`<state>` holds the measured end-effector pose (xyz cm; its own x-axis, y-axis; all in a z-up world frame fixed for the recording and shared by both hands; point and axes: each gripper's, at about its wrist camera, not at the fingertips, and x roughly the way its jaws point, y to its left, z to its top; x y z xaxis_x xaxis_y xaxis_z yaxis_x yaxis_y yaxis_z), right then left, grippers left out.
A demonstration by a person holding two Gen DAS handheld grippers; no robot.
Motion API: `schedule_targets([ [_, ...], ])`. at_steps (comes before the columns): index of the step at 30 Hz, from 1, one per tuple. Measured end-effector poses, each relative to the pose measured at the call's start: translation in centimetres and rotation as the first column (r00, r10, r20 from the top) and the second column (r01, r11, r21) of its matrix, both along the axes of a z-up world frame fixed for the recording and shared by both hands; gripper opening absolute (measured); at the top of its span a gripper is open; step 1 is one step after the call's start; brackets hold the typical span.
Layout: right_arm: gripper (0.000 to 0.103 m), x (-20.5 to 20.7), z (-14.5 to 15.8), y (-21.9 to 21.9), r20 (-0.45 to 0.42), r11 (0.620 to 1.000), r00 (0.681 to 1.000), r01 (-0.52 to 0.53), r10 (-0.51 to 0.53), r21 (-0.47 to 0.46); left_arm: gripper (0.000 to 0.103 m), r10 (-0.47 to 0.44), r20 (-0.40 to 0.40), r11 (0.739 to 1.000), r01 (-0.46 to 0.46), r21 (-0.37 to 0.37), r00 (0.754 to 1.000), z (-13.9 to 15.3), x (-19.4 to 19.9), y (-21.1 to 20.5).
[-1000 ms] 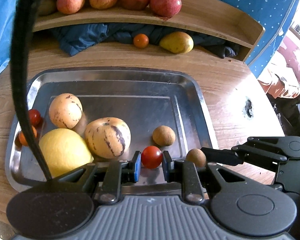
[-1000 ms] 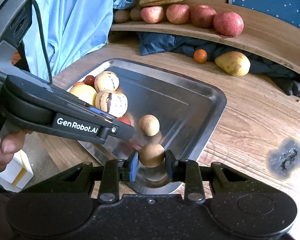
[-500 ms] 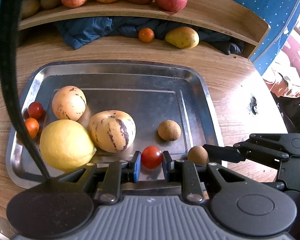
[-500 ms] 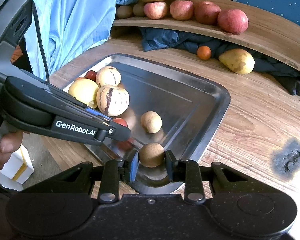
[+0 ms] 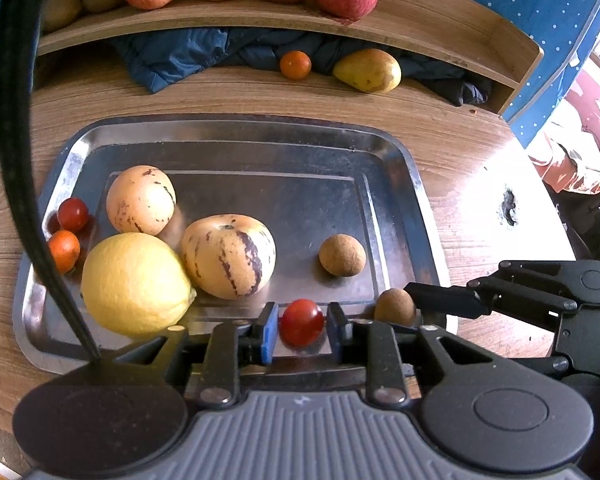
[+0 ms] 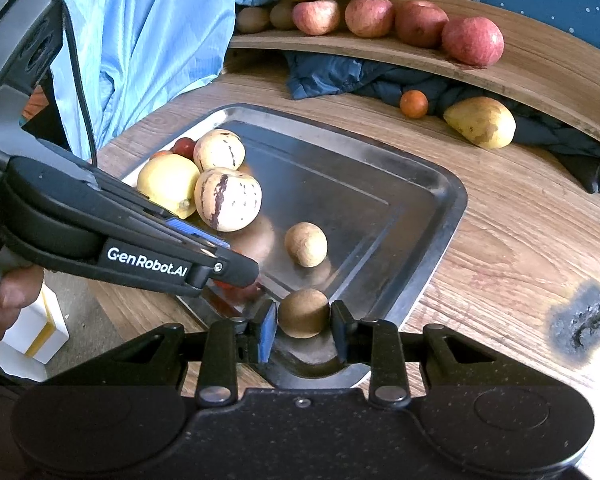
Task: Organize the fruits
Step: 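Release the cherry tomato from the left tool while the right tool releases the brown fruit onto the tray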
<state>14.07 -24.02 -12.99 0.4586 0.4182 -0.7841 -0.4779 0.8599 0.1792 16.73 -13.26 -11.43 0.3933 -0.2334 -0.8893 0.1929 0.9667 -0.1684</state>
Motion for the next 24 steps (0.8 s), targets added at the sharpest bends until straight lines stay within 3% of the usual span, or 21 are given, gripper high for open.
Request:
schedule_targets([
  [4, 0.040, 0.0, 0.2, -0.1, 0.006, 1.000, 1.000, 0.001, -0.001, -0.002, 0.043, -0.008, -0.002, 1.000, 0.008, 0.000, 1.000, 0.3, -0.2, 0.2],
  [8, 0.048, -0.2, 0.5, -0.3, 0.013, 1.000, 1.000, 0.005, -0.005, -0.006, 0.060, -0.041, -0.026, 0.999, 0.041, -0.013, 0.999, 0.8, -0.5, 0.4],
  [15, 0.072, -0.6, 1.5, -1.0, 0.029, 1.000, 1.000, 0.007, -0.007, -0.014, 0.084, -0.048, -0.004, 0.999, 0.048, 0.003, 0.999, 2.3, -1.1, 0.9],
  [24, 0.094, -0.7, 2.4, -2.0, 0.028, 0.999, 0.999, 0.037, -0.037, -0.015, 0.102, -0.031, 0.009, 0.998, 0.030, 0.059, 0.999, 3.4, -1.2, 2.0],
])
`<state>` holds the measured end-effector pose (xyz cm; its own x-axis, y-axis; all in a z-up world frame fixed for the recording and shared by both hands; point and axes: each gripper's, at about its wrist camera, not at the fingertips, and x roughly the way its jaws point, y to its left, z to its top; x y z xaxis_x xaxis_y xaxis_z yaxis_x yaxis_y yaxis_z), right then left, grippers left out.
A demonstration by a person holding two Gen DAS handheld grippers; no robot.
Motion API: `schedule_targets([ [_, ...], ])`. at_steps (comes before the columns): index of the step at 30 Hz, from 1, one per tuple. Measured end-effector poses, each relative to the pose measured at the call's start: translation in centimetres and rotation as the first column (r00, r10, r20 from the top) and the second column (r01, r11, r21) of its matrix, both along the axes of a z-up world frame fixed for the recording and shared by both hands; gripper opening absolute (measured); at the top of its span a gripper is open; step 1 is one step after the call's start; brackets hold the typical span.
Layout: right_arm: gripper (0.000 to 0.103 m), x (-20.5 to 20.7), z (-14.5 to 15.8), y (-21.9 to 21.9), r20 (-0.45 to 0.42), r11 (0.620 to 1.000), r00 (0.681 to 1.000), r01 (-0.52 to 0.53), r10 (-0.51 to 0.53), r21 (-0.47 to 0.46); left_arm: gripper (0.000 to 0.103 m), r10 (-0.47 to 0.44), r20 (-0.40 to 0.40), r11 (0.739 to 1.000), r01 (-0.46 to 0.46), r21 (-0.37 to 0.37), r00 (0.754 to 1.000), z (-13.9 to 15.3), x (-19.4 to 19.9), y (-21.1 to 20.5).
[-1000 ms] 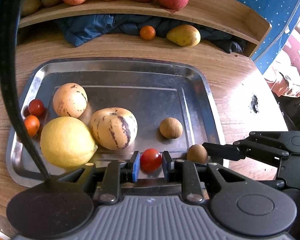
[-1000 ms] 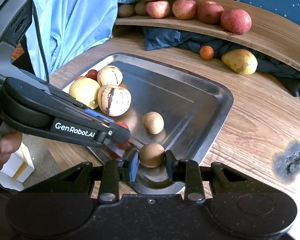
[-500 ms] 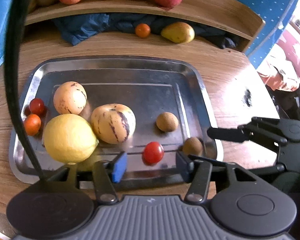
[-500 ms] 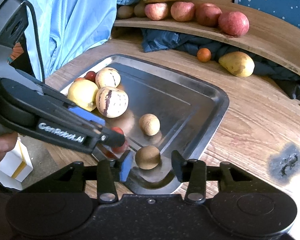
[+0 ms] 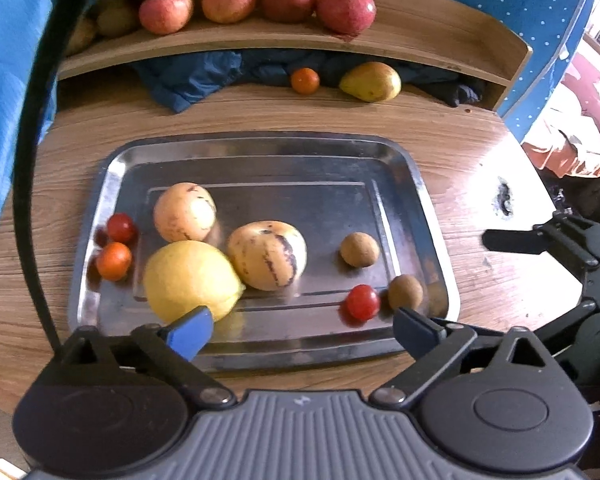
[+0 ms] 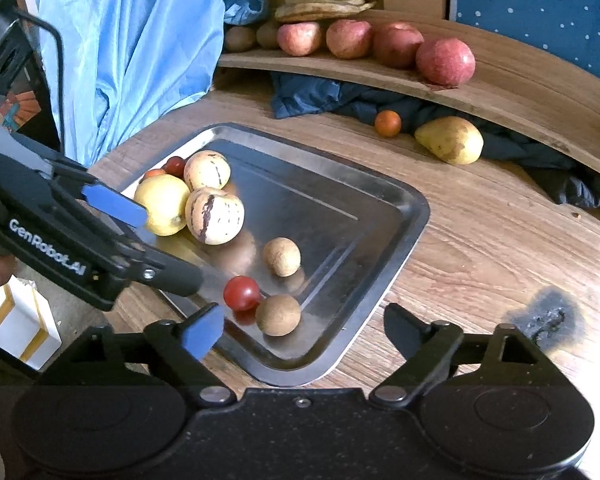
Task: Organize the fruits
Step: 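Release the cherry tomato from the left tool while the right tool releases the brown fruit onto the tray, then move both open tools from the tray toward the tangerine and yellow pear under the shelf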
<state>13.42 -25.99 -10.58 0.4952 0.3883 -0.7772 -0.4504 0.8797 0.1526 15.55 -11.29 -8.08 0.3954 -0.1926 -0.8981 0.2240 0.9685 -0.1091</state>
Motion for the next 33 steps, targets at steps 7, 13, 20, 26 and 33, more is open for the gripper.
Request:
schedule_targets([
  [7, 0.102, 0.2, 0.5, -0.3, -0.001, 1.000, 1.000, 0.000, 0.000, -0.012, 0.103, 0.047, 0.013, 0.998, -0.048, 0.045, 0.999, 0.6, 0.3, 1.5],
  [13, 0.102, 0.8, 0.8, -0.3, 0.016, 1.000, 1.000, 0.011, -0.011, -0.028, 0.103, 0.102, 0.027, 0.989, -0.104, 0.109, 0.994, 0.7, 0.9, 2.8],
  [20, 0.102, 1.4, 1.0, -0.6, 0.034, 0.998, 0.999, 0.043, -0.042, -0.035, 0.103, 0.129, 0.047, 0.980, -0.135, 0.147, 0.991, 1.4, 2.0, 3.3],
  [26, 0.102, 2.0, 0.8, -0.6, 0.028, 0.996, 0.996, 0.086, -0.086, -0.026, 0.103, 0.101, 0.044, 0.979, -0.107, 0.173, 0.994, 1.4, 3.5, 3.3],
  [33, 0.102, 3.5, 0.5, -1.1, 0.020, 0.986, 0.986, 0.165, -0.164, -0.037, 0.103, 0.065, 0.042, 0.982, -0.071, 0.175, 0.997, 1.1, 6.0, 3.4],
])
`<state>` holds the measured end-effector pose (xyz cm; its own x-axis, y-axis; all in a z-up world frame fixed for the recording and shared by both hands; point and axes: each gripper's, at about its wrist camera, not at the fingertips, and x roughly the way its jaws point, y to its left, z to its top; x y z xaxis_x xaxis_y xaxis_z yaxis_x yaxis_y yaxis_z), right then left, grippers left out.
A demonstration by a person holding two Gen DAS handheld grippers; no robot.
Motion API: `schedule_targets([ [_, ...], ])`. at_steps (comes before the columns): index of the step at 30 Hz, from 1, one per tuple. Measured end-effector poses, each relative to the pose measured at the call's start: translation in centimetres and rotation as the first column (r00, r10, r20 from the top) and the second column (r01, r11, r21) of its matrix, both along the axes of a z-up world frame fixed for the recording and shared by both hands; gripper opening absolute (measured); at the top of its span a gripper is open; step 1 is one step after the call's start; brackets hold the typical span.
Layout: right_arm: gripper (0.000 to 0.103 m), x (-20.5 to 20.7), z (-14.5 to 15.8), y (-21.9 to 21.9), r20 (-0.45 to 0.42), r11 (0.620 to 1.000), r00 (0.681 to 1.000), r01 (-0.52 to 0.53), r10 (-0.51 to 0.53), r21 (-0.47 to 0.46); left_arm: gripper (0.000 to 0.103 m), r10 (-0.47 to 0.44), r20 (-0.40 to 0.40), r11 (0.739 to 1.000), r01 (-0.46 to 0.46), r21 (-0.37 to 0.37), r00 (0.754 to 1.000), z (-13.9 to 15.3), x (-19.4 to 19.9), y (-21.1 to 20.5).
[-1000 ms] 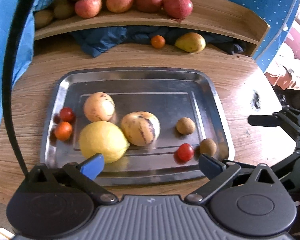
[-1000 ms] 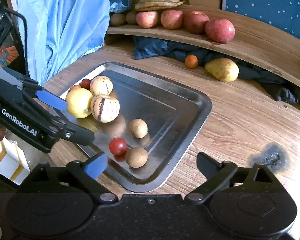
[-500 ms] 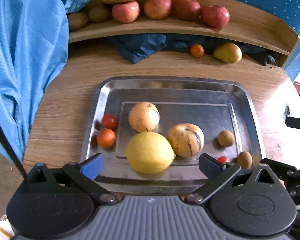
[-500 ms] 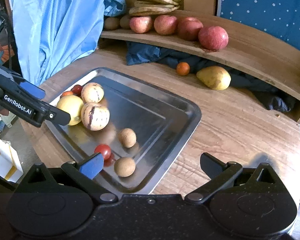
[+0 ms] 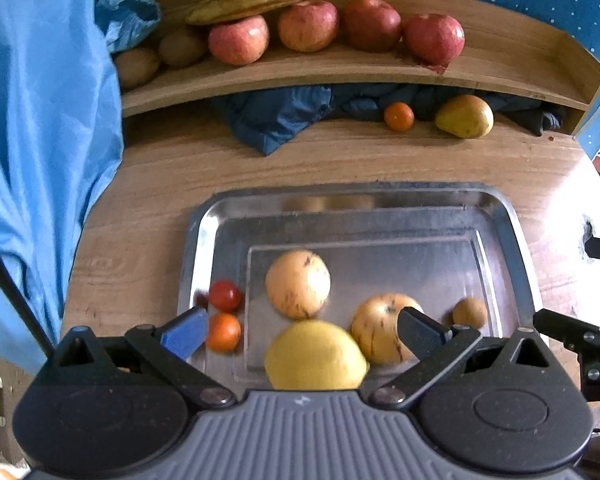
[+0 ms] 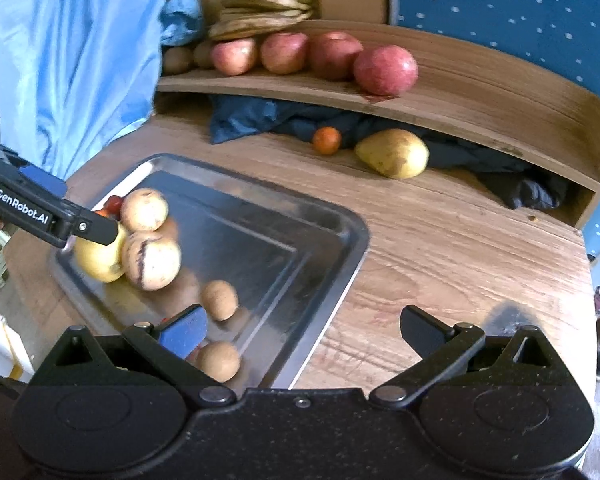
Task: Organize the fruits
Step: 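Move both open tools from the tray toward the tangerine and yellow pear under the shelf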
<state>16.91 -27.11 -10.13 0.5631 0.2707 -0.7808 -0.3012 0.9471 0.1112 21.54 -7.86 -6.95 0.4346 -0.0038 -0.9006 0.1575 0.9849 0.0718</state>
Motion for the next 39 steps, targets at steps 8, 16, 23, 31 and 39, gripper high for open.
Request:
schedule_targets([
  [8, 0.102, 1.7, -0.3, 0.0, -0.011, 0.998, 0.998, 0.060, -0.061, -0.016, 0.103, -0.065, -0.005, 0.998, 0.065, -0.005, 0.998, -0.4, 3.4, -0.6],
  [16, 0.102, 2.2, -0.9, -0.7, -0.042, 0.988, 0.988, 0.150, -0.151, -0.026, 0.103, -0.121, -0.004, 0.992, 0.120, -0.029, 0.993, -0.8, 6.4, -2.6],
  [23, 0.102, 2.9, -1.3, -0.8, -0.055, 0.980, 0.979, 0.192, -0.194, -0.042, 0.103, -0.173, -0.034, 0.984, 0.171, -0.054, 0.984, -1.3, 8.5, -4.2],
  [31, 0.102, 4.2, -1.7, -1.4, -0.056, 0.967, 0.966, 0.252, -0.254, -0.045, 0.103, -0.196, -0.057, 0.979, 0.193, -0.060, 0.979, -2.5, 10.2, -4.7],
  [39, 0.102, 5.7, -1.5, -2.1, -0.027, 0.951, 0.951, 0.306, -0.307, -0.036, 0.103, -0.200, -0.064, 0.977, 0.194, -0.092, 0.978, -3.3, 12.6, -5.3],
])
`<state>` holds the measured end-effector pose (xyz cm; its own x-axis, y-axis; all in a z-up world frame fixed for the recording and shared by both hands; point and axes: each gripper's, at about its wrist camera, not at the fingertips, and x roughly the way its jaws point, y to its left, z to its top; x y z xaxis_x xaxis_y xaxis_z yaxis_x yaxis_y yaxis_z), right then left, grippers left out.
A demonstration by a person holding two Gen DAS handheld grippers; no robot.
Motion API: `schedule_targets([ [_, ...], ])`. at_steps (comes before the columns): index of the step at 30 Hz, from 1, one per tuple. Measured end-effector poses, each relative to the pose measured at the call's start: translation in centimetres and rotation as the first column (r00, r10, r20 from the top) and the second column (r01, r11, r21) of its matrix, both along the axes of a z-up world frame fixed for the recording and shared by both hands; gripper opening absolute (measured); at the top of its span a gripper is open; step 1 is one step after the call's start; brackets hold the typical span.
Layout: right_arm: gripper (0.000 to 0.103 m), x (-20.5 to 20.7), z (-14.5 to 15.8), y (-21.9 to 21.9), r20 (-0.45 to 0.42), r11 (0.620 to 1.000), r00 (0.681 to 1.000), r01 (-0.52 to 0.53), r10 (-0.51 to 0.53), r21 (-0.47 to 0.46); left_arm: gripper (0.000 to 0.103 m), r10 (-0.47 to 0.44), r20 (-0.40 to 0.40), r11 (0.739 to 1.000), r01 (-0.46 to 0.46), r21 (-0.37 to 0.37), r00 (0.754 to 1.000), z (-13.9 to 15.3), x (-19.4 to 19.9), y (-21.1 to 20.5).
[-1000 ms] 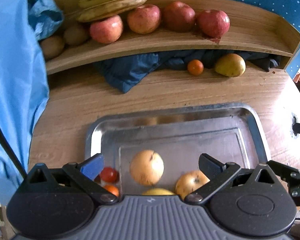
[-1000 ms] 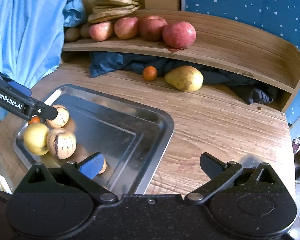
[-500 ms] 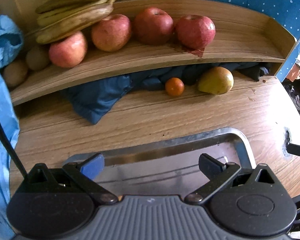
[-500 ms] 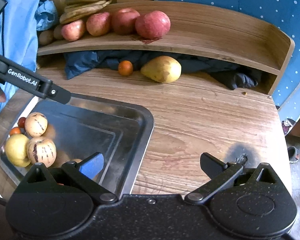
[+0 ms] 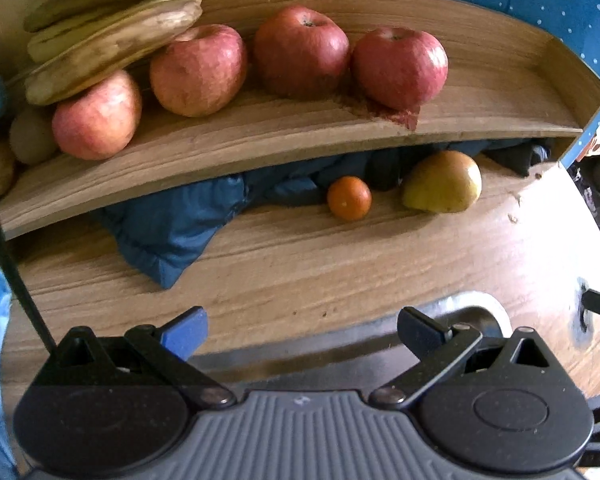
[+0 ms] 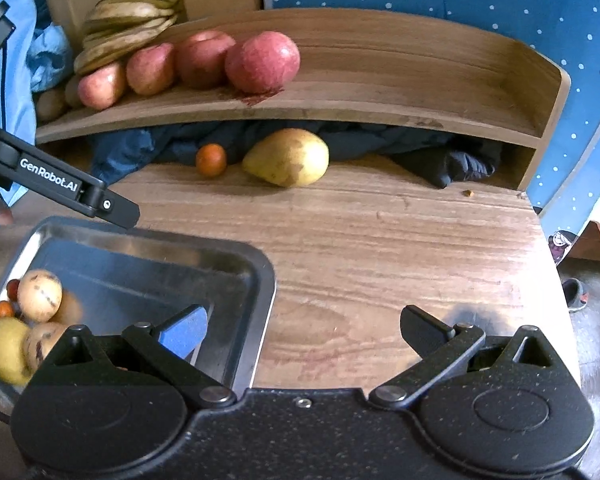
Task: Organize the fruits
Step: 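Move both open tools from the tray toward the tangerine and yellow pear under the shelf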
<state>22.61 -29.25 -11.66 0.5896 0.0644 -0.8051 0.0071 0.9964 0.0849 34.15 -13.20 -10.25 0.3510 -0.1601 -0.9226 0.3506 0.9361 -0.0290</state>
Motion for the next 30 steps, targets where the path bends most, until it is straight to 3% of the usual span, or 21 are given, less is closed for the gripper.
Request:
schedule_targets([
  [16, 0.102, 5.2, -0.9, 0.0, 0.032, 0.998, 0.999, 0.028, -0.026, -0.057, 0.103, 0.004, -0.033, 0.997, -0.006, -0.081, 0.999, -1.9, 4.5, -1.8],
  [30, 0.102, 8.9, -1.6, 0.9, 0.041, 0.997, 0.998, -0.037, 0.040, -0.067, 0.103, 0.052, -0.057, 0.991, -0.059, -0.121, 0.997, -3.0, 6.6, -1.2],
])
